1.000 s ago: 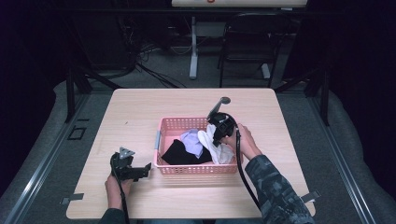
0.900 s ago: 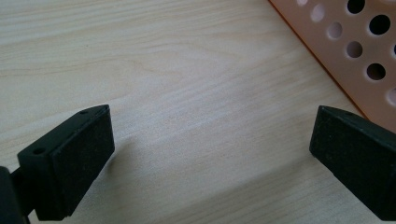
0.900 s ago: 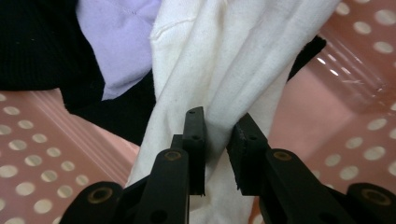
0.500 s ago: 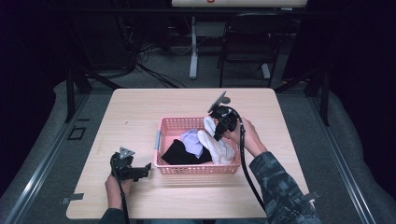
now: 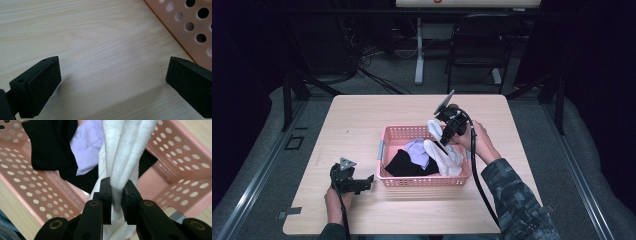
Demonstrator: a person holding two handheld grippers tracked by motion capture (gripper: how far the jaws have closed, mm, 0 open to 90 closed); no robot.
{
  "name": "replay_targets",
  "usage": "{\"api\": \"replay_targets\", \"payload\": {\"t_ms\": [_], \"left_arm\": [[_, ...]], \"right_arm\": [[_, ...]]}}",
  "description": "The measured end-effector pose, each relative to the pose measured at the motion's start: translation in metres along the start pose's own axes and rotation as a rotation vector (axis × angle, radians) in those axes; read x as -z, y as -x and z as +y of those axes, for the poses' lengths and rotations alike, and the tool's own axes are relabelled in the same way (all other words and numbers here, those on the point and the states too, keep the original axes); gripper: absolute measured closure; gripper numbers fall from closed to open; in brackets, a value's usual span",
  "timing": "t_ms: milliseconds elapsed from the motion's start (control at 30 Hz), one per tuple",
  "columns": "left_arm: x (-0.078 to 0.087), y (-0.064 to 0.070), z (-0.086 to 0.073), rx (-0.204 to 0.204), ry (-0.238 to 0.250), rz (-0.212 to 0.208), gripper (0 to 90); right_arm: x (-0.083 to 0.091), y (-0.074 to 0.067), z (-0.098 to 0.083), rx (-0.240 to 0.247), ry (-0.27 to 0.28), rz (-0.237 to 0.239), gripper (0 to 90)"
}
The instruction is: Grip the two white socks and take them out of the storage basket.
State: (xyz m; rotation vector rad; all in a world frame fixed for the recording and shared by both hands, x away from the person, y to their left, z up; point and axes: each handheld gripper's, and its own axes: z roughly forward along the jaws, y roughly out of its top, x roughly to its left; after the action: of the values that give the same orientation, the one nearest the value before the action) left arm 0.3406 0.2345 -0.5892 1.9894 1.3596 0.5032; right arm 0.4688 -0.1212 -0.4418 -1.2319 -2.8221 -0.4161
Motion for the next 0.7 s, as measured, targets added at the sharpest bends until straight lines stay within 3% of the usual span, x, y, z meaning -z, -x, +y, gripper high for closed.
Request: {"api": "replay_targets", "payload": {"t_ms": [33, 200, 700], "left_arm": [[0.000, 0.000, 0.000, 0.000, 0.000, 0.000, 0.0], [0.000, 0.000, 0.000, -0.002, 0.000, 0.002, 0.0], [0.000, 0.000, 0.000, -0.002, -0.002, -0.001, 0.0]], "right_arm": [[0.001, -0.001, 0.000, -0.015, 0.012, -0.002, 80.0], [0.011, -0.001, 0.001, 0.012, 0.001, -0.008, 80.0], [0.034, -0.009, 0.005, 0.030, 0.040, -0.019, 80.0]]}}
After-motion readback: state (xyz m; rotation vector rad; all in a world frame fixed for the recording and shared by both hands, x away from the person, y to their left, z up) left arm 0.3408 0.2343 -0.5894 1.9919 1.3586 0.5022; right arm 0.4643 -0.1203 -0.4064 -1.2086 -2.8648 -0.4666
